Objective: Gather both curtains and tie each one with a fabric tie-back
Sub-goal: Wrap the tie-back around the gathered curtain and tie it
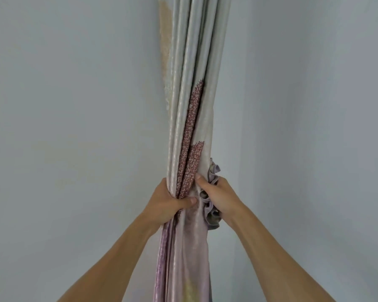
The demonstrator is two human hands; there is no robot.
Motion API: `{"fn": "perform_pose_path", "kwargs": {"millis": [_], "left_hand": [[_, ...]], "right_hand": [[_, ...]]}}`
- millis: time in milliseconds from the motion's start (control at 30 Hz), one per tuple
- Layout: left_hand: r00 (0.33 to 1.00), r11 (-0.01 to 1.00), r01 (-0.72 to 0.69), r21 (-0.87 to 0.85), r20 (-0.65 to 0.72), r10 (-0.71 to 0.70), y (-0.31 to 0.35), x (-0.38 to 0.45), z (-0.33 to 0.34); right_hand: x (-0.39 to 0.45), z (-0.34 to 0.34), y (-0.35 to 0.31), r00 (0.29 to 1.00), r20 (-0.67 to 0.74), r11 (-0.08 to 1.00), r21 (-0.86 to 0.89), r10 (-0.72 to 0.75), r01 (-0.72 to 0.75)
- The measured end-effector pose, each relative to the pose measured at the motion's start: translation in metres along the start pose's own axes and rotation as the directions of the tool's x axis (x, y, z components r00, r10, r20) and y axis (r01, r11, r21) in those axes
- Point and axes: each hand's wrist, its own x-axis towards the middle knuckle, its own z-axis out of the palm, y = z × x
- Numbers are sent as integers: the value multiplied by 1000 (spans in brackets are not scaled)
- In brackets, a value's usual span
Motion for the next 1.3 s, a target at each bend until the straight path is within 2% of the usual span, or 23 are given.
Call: {"fn": "perform_pose_path", "kwargs": {"millis": [67,233,367,433,567,633,767,900,1000,1100,1167,1233,1300], "left_hand": [[1000,1000,5,5,-26,-5,-2,1,-1],[972,988,-36,152,237,-1,20,6,-4],[940,958,-118,262,339,23,39,16,-8],[920,974,-104,200,391,18,48,20,-12],[837,999,53,9,545,-49,57,23,-14],[822,998,58,29,566,-64,55,29,-12],[884,973,-38,228,462,-74,54,39,-9],[919,921,-83,380,387,-77,55,44,-8],[974,843,-5,537,194,-117,51,43,-10],[993,795,116,596,-63,-97,45,33,-9],[985,731,163,662,-153,-80,46,24,-11],[985,631,166,758,-158,-70,50,20,-13],[992,597,123,793,-85,-92,55,17,-17]], "right_hand": [[-2,-5,-7,1000,-11,988,-150,-29,27],[-5,-10,-27,987,139,948,-317,85,-37],[-4,-16,-41,970,211,915,-403,121,-27],[-3,-21,-44,962,233,906,-421,143,-33],[-2,-27,-45,928,304,928,-359,214,-97],[-2,-31,-46,920,310,928,-351,242,-126],[-1,-40,-46,955,199,898,-423,221,-120],[-13,-40,-47,981,78,906,-403,177,-132],[-24,-36,-44,971,-6,864,-454,240,-216],[-38,-23,-31,950,18,892,-350,312,-286],[-46,-5,-17,939,-42,900,-272,342,-341],[-50,18,-1,936,-90,916,-193,341,-353],[-50,42,12,956,-118,947,-150,269,-285]]}}
